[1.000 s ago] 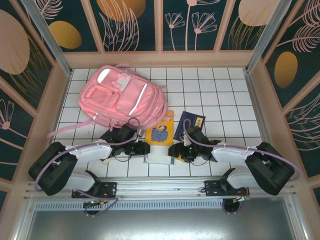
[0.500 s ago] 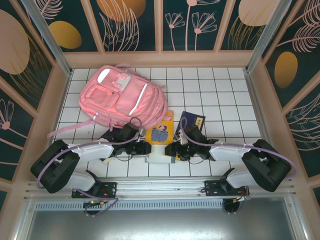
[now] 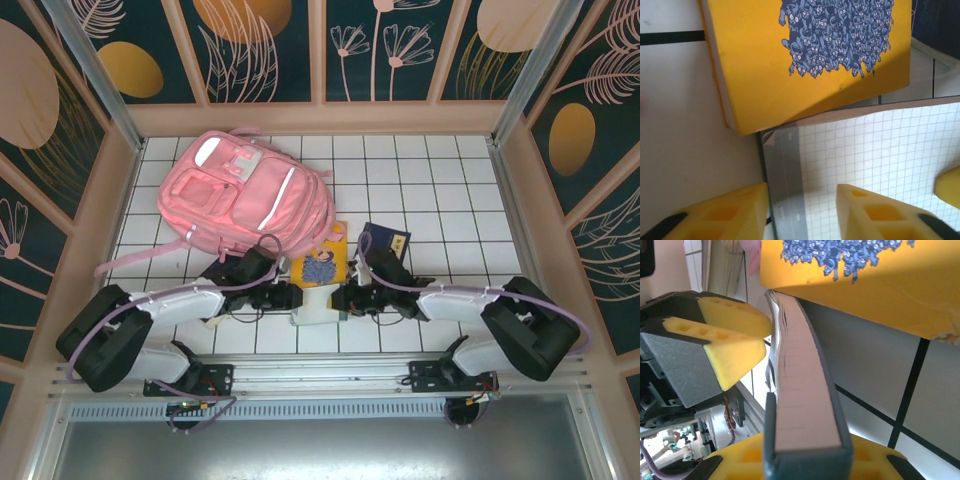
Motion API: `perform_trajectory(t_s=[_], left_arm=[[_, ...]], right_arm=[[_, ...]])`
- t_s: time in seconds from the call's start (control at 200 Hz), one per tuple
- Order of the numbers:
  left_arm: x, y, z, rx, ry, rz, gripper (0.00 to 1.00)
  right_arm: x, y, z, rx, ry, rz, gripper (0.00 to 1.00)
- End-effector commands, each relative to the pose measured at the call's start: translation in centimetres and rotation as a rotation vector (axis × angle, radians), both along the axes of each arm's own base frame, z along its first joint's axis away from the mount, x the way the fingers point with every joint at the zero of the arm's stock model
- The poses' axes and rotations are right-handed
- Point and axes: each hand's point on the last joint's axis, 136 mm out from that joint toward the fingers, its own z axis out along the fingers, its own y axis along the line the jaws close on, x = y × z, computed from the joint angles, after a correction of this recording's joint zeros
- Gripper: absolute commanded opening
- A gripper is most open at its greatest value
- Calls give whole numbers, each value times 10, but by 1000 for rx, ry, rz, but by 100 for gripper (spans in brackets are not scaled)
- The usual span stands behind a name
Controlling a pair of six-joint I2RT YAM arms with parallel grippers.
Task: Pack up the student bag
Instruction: Pick up the personal item from the bottom-center of the table.
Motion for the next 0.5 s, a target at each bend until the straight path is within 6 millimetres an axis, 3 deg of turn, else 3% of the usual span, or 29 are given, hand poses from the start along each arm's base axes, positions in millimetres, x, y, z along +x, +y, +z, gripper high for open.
perform_trajectory(t_s=[0.0, 0.22, 0.495], left_arm=[[8, 4, 29, 12, -54, 34, 47], [28, 0, 99, -55, -245, 39, 66], [31, -18, 176, -253, -408, -39, 77]], right_arm=[[14, -7, 22, -18, -118, -24, 0], [21, -11, 117, 148, -377, -27, 0], [14, -11, 198, 311, -535, 30, 0]])
